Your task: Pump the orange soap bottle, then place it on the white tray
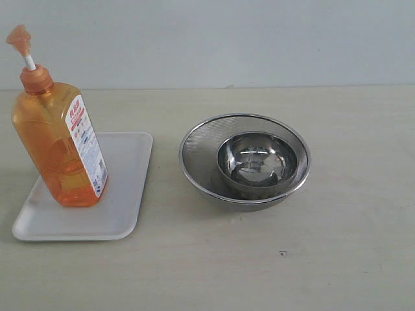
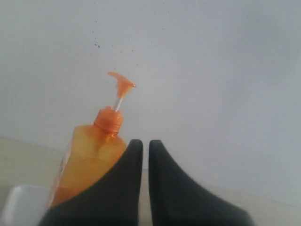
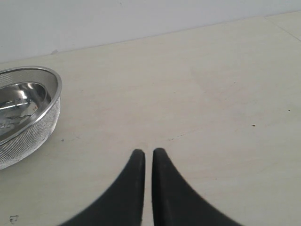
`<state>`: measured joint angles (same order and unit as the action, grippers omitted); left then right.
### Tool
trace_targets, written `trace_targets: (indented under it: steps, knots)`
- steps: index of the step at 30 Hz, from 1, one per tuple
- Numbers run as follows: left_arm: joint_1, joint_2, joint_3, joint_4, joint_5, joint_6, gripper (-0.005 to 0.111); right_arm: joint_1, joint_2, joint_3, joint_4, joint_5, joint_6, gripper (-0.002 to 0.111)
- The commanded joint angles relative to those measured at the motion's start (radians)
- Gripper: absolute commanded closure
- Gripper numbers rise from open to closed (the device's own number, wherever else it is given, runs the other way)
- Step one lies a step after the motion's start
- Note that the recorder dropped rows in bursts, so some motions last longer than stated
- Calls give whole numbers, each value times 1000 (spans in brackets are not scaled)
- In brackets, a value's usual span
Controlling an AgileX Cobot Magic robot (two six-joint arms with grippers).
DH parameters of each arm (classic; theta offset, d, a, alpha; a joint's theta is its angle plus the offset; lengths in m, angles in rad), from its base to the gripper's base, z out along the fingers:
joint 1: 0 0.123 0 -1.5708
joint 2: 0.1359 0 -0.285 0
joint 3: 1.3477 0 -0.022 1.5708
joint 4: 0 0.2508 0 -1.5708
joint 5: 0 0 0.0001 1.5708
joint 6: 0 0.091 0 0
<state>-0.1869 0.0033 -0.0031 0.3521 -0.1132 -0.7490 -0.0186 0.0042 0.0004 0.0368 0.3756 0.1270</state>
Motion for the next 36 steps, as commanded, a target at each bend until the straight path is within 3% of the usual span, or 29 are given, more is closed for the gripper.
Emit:
trace_targets:
  steps: [1,6,15,31,36]
  knots:
    - [3,-3,3,-259,52,374,102,-3,-4,0,-2,-7,-3,107]
    - [3,-3,3,-258,145,454,102,-3,-4,0,-2,-7,-1,107]
    - [3,-3,3,-258,456,528,102,-3,-4,0,1,-14,-3,107]
    - [3,-3,3,-258,457,530,102,-3,-4,0,1,-19,-3,107]
    - [61,-3,3,-258,454,530,102,-3,-4,0,1,-19,-1,107]
